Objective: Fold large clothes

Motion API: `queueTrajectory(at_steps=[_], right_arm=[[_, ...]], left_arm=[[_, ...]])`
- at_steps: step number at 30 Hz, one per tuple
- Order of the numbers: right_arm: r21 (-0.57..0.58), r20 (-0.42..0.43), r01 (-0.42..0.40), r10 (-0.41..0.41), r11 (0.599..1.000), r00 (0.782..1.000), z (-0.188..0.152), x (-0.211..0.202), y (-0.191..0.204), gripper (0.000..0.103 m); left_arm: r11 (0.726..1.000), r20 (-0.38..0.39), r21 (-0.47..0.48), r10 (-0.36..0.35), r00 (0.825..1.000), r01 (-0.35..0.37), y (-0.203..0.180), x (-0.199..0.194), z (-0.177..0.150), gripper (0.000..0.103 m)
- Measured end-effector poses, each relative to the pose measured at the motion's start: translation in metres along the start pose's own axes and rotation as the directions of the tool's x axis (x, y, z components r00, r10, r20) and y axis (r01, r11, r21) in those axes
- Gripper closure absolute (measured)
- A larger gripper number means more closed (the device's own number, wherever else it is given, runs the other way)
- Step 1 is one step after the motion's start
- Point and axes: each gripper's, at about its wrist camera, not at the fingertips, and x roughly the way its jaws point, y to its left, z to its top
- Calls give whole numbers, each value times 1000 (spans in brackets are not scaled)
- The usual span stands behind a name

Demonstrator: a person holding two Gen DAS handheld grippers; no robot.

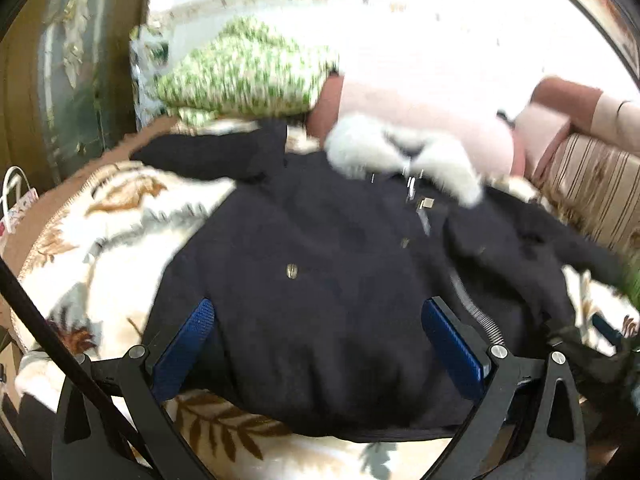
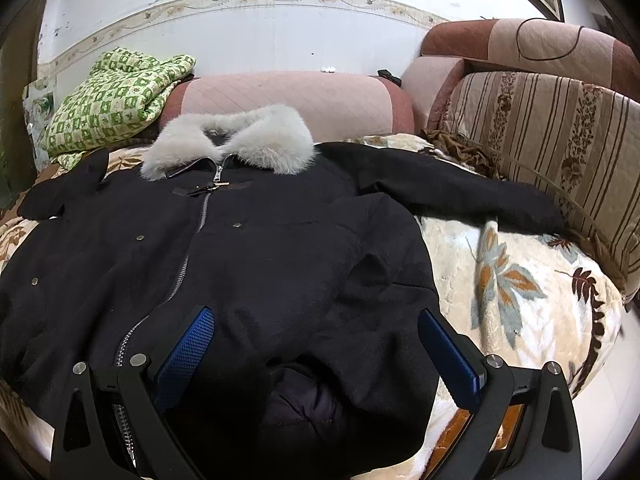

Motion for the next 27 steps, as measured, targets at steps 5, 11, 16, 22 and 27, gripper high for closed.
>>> queueTrajectory(at_steps=[5, 11, 16, 22, 27], right_arm=[[7, 5, -13, 13, 1000, 1000, -1, -4, 1, 0], [20, 9, -25, 24, 1000, 1000, -4, -9, 1, 0], [29, 11, -36, 35, 999, 999, -5, -13, 1, 0], [27, 10, -41, 40, 999, 999, -5, -14, 2, 0], [33, 5, -41, 41, 999, 999, -6, -14, 4, 0]], left_arm=[[999, 75, 34, 16, 997, -19, -11, -29, 5, 0], [997, 11, 50, 59, 998, -59, -15, -30, 6, 0], [996, -45, 35, 82, 996, -80, -9, -26, 0, 0], [997, -44, 34, 77, 996, -76, -7, -29, -2, 0], [995, -45, 75, 74, 996, -70, -17, -28, -6, 0]])
